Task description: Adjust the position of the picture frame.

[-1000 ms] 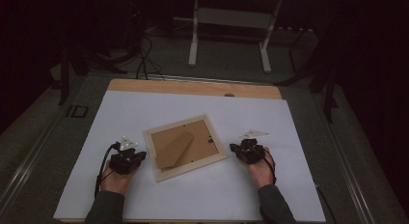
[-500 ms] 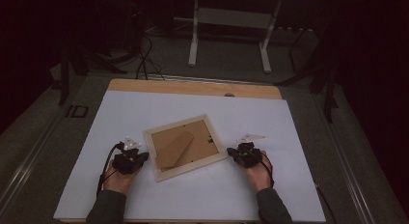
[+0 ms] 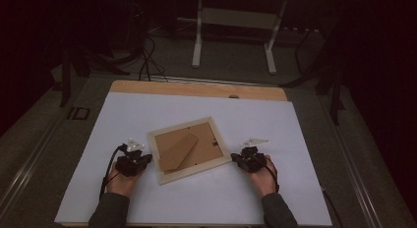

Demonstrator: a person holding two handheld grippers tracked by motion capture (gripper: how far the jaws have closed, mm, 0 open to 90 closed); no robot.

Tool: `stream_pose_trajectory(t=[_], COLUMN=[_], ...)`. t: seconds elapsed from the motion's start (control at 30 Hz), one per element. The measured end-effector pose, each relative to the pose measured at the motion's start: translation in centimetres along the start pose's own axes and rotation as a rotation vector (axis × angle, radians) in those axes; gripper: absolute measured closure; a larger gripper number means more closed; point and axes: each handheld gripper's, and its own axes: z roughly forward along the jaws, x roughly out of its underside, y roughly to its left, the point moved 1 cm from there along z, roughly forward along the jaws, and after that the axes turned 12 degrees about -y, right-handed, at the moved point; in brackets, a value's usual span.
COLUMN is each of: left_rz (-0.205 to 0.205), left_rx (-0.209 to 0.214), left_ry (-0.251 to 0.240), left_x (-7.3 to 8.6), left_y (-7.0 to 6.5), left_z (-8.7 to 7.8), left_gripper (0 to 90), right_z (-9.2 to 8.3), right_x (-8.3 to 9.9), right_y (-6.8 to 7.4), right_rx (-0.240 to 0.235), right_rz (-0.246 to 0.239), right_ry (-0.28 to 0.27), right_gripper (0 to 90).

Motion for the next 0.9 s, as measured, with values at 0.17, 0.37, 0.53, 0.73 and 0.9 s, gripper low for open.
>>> stream_pose_trajectory(t=[0.17, 0.37, 0.53, 0.73, 0.9], left_rz=[0.019, 0.03, 0.044, 0.031, 0.026], left_rx=[-0.02, -0.047, -0.062, -0.078, -0.086], left_ry=[0.006, 0.013, 0.024, 0.022, 0.027], left_x=[-0.2, -0.6, -1.0, -1.5, -2.0], left_y=[-0.3, -0.6, -0.7, -0.6, -0.7], left_z=[0.2, 0.7, 1.1, 1.8, 2.4], left_gripper=[90.0, 90.0, 90.0, 90.0, 90.0], right_z=[-0.1, -0.1, 0.0, -0.2, -0.5], right_x=[0.1, 0.1, 0.0, -0.1, -0.1], right_y=[-0.1, -0.2, -0.2, -0.2, -0.2], right_rx=[-0.003, -0.003, 0.005, -0.005, -0.009], right_rz=[0.007, 0.022, 0.025, 0.016, -0.012], right_ry=[-0.001, 0.002, 0.006, 0.022, 0.037], right_gripper=[89.9, 90.0, 90.0, 90.0, 90.0])
